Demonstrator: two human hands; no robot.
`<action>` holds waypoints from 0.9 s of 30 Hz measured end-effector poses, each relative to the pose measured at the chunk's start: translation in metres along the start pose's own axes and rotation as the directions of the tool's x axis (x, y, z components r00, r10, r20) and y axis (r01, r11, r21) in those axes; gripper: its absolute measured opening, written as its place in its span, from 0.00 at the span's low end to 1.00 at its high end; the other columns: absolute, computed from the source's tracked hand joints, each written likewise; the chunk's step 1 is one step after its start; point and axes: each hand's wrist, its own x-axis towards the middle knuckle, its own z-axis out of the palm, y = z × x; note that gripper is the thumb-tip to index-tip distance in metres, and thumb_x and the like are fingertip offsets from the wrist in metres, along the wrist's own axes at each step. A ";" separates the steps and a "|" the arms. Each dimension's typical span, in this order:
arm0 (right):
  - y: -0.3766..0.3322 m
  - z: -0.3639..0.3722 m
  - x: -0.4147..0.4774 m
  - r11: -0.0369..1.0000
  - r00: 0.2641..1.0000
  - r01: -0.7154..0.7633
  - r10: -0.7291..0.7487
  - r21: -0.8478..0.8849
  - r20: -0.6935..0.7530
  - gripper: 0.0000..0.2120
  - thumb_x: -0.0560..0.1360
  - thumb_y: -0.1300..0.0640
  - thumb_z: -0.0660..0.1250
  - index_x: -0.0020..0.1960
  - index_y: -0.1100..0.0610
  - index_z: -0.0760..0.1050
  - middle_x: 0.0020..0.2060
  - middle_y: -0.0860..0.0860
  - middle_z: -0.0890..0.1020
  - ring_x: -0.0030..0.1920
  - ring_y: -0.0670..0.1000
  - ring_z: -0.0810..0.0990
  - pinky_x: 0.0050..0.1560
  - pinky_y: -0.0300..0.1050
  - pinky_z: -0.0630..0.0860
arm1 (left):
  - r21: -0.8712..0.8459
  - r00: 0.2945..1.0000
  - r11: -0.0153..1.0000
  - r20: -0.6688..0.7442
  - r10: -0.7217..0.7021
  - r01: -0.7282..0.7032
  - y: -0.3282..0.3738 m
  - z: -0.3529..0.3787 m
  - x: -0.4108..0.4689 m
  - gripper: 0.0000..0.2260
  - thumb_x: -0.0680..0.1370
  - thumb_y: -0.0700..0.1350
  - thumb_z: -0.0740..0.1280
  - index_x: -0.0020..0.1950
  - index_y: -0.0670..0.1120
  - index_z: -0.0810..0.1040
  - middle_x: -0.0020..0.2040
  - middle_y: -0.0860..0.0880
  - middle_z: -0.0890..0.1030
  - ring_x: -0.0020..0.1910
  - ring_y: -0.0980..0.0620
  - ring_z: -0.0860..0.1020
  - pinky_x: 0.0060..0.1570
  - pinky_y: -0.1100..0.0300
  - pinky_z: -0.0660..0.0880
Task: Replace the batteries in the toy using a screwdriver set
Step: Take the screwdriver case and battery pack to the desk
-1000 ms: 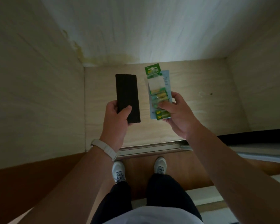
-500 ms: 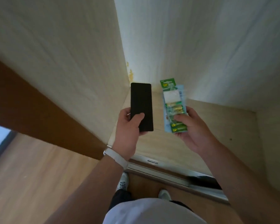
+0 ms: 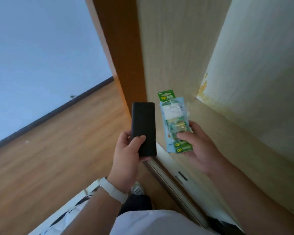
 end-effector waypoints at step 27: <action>0.030 0.281 0.174 0.926 0.874 -0.098 0.254 -0.363 0.413 0.24 0.71 0.62 0.72 0.66 0.53 0.72 0.53 0.57 0.85 0.49 0.55 0.85 0.44 0.50 0.80 | -0.175 0.838 0.938 -0.518 0.172 -0.300 0.122 -0.202 0.095 0.03 0.81 0.40 0.65 0.51 0.48 0.75 0.41 0.51 0.83 0.36 0.55 0.83 0.27 0.60 0.76</action>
